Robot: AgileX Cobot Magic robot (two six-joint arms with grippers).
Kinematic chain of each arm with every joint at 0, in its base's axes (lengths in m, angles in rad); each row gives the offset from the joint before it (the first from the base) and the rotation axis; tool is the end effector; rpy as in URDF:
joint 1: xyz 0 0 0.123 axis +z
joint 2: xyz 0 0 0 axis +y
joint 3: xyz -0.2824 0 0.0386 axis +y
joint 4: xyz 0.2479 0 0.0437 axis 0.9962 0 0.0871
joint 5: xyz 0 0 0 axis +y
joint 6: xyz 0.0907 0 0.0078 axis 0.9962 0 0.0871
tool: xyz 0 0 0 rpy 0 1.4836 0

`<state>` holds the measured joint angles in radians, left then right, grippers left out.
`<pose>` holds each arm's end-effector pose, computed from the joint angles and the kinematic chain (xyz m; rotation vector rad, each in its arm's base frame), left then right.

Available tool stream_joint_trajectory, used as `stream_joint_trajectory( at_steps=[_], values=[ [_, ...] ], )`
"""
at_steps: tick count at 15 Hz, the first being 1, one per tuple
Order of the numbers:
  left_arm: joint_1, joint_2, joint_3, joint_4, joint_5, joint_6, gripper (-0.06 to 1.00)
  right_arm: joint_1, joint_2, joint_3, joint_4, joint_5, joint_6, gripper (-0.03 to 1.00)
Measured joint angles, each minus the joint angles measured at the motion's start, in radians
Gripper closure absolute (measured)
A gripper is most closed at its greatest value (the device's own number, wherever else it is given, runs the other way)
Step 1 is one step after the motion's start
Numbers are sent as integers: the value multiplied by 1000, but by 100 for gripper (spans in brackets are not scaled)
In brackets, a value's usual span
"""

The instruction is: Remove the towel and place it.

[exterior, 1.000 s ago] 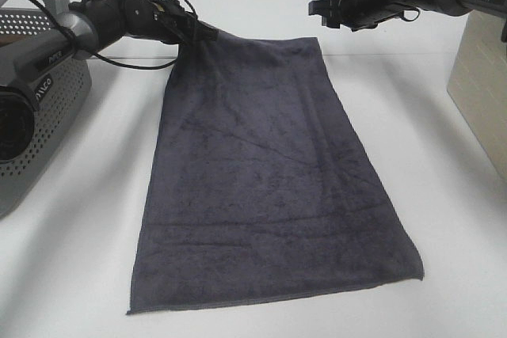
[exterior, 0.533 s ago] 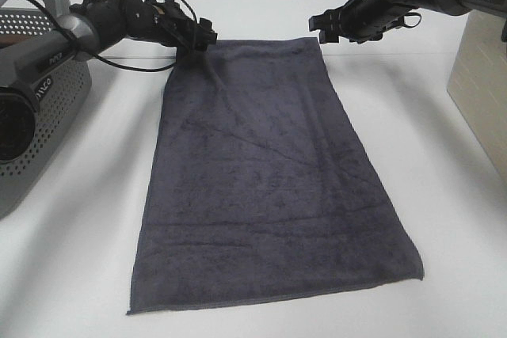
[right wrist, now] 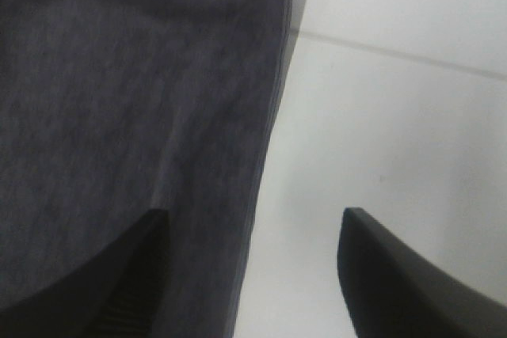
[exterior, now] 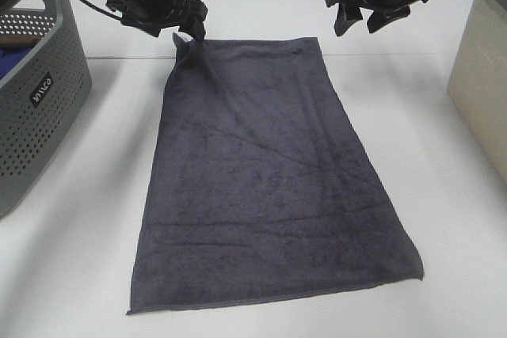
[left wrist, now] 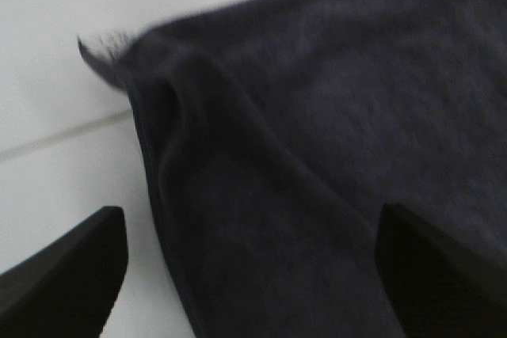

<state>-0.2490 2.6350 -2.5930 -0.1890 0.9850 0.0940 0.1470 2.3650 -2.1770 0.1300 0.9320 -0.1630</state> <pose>0.5477 -0.1540 0.1873 0.3627 2.4856 -0.3040 0.5197 0.0865 0.2124 -0.3385 2.5769 0.1578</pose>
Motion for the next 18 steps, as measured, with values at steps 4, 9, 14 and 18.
stream_joint_trajectory(
  at_steps=[4,9,14,18],
  values=[
    [0,-55,0,-6,223,-145,14,0,-25,0,0,273,11,36],
    [-28,-85,10,-51,227,-149,14,0,-101,123,-7,279,85,36],
    [-111,-290,347,3,225,-217,14,0,-366,494,-26,281,87,36],
    [-128,-505,733,64,227,-234,14,0,-474,671,-10,281,88,36]
  ],
)
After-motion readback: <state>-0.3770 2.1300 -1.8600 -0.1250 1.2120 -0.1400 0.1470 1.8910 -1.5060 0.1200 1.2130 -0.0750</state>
